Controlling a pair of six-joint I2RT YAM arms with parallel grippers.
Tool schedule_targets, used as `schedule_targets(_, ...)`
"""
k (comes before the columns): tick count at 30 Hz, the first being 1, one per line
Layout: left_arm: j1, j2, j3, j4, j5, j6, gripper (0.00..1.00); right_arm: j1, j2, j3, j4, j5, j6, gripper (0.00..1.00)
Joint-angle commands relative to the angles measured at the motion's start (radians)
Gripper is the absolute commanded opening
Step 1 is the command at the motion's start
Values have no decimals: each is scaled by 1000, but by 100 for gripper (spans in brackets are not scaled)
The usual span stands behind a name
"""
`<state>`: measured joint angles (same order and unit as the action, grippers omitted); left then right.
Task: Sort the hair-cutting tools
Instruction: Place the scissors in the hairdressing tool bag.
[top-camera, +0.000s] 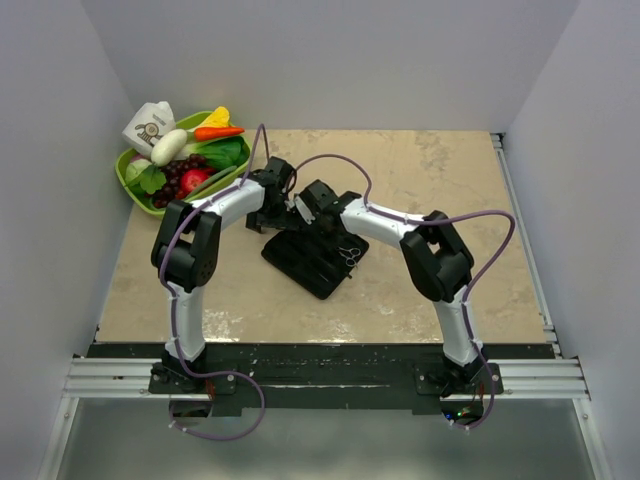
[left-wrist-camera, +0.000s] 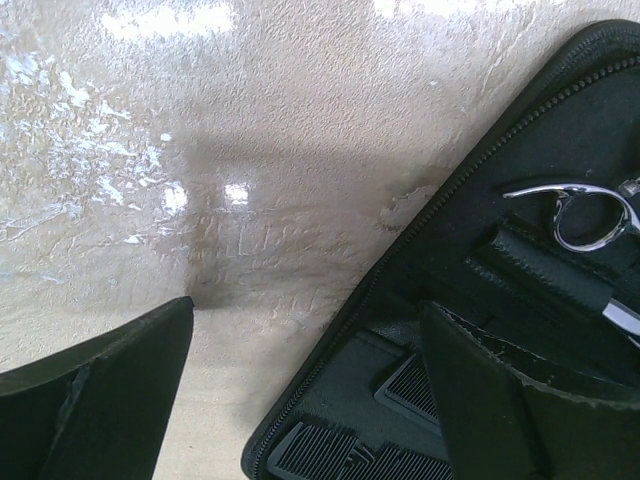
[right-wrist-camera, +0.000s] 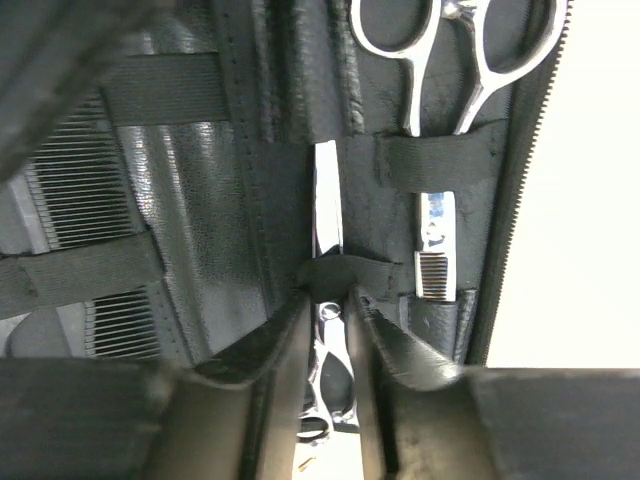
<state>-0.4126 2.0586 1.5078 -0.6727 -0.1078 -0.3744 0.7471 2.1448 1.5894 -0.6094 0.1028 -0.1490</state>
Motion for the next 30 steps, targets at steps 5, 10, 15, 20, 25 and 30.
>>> schedule_targets(5, -12, -6, -20, -4, 8, 5, 99, 29, 109, -6, 387, -204, 86, 40)
schedule_targets(10, -12, -3, -20, -4, 8, 6, 98, 29, 60, 14, 343, -212, 91, 43)
schedule_targets(15, -14, -5, -8, -7, 2, 6, 98, 29, -84, -63, 301, -180, 104, 44)
schedule_targets(20, -12, -9, -6, -8, -1, 8, 99, 29, -238, -169, 223, -133, 120, 44)
schedule_targets(25, -14, -11, -6, -7, -4, 8, 99, 31, -383, -302, 203, -123, 187, 45)
schedule_targets(30, -15, -11, -5, -7, -7, 9, 98, 29, -474, -379, 208, -86, 229, 46)
